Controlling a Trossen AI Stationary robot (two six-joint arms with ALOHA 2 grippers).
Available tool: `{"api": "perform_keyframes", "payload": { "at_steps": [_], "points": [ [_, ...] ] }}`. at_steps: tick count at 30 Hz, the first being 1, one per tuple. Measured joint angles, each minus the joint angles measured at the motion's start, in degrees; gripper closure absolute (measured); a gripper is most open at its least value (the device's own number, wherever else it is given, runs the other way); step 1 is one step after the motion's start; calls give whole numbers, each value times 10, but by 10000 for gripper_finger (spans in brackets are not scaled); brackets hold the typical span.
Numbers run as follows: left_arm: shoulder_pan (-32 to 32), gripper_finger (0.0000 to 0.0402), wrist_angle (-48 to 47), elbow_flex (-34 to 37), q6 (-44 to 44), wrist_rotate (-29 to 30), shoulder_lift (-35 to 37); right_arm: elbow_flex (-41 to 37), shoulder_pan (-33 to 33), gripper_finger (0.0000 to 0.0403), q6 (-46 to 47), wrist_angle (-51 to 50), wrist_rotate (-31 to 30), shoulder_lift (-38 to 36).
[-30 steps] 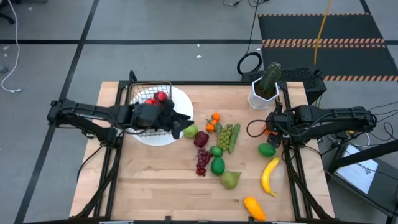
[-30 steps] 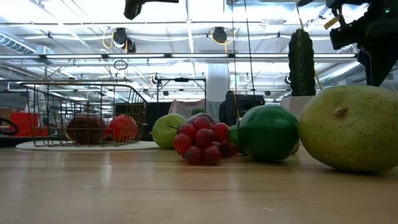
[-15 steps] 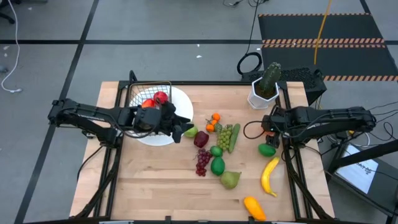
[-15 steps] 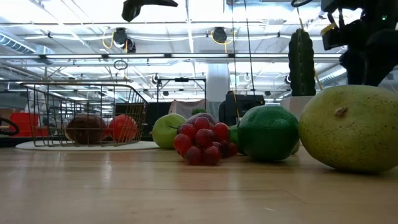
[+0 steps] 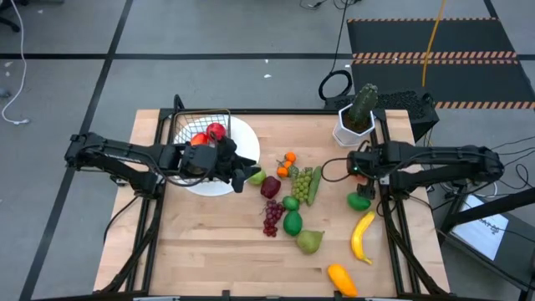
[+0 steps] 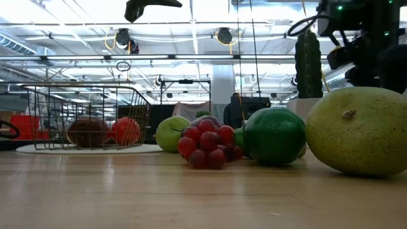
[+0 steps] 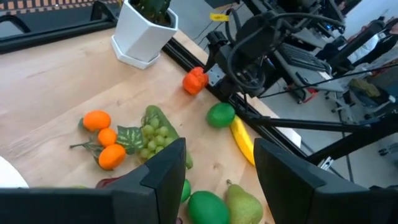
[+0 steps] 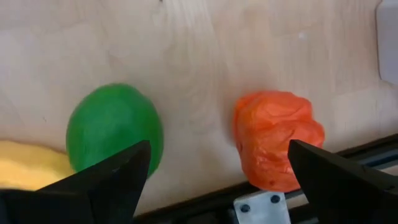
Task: Build produce basket
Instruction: Put the orange pumpkin into the wire basket
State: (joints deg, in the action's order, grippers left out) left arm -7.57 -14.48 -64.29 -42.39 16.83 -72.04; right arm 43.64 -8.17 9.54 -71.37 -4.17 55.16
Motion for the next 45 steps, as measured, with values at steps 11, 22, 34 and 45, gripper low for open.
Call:
{"api": "perform_keyframes", "payload": {
  "at_steps": [11, 22, 34, 45],
  "points": [
    [0, 213, 12, 0, -12, -3, 0, 1, -71, 27, -16, 9, 43, 47],
    [-3, 213, 14, 0, -26, -3, 0, 58, -106, 27, -63, 1, 25, 91],
    [-1, 213, 15, 0, -29, 1, 0, 59, -185, 5, -193, -32, -19, 164],
    [0, 213, 15, 0, -29, 2, 0, 56, -200, 6, -245, -28, -16, 181]
  ]
}}
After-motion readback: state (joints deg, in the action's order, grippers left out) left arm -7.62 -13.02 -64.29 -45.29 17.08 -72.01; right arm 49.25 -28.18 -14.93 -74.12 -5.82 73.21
